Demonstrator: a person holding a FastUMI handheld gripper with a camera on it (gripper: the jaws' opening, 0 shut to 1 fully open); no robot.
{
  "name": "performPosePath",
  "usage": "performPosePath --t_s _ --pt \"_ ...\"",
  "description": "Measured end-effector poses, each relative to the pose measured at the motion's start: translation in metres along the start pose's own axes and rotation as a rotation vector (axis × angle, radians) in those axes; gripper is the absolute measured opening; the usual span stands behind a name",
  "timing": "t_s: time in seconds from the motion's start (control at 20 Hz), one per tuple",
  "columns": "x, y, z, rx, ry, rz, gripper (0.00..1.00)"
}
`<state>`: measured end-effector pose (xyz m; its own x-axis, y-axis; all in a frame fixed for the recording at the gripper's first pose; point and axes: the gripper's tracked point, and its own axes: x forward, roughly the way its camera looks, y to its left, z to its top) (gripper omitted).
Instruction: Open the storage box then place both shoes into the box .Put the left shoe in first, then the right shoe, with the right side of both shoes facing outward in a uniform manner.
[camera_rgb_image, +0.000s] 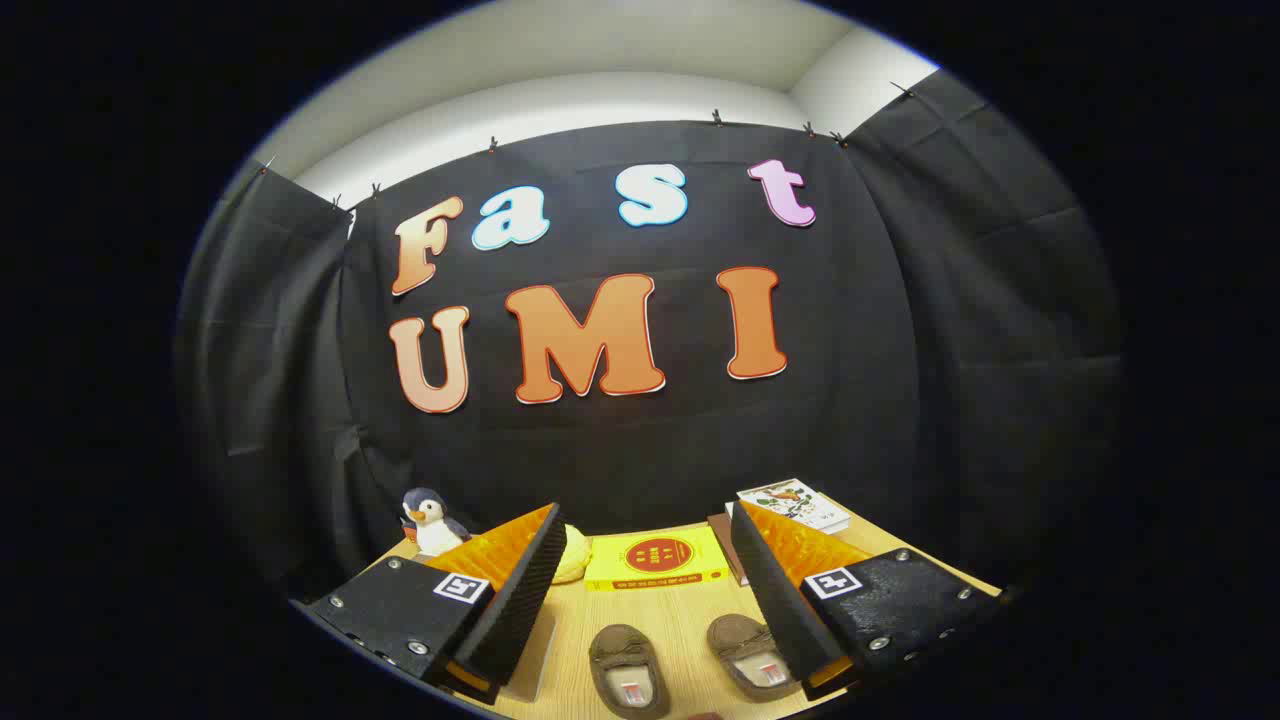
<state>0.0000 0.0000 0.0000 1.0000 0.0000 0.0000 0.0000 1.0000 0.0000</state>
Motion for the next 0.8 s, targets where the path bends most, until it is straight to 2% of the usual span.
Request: performPosePath --t_s 0.5,0.8 --pt "0.007 0.017 -0.004 -0.009 0.048 0.109 0.99" --pt "0.017 0.013 -0.011 -0.008 0.075 0.145 0.99"
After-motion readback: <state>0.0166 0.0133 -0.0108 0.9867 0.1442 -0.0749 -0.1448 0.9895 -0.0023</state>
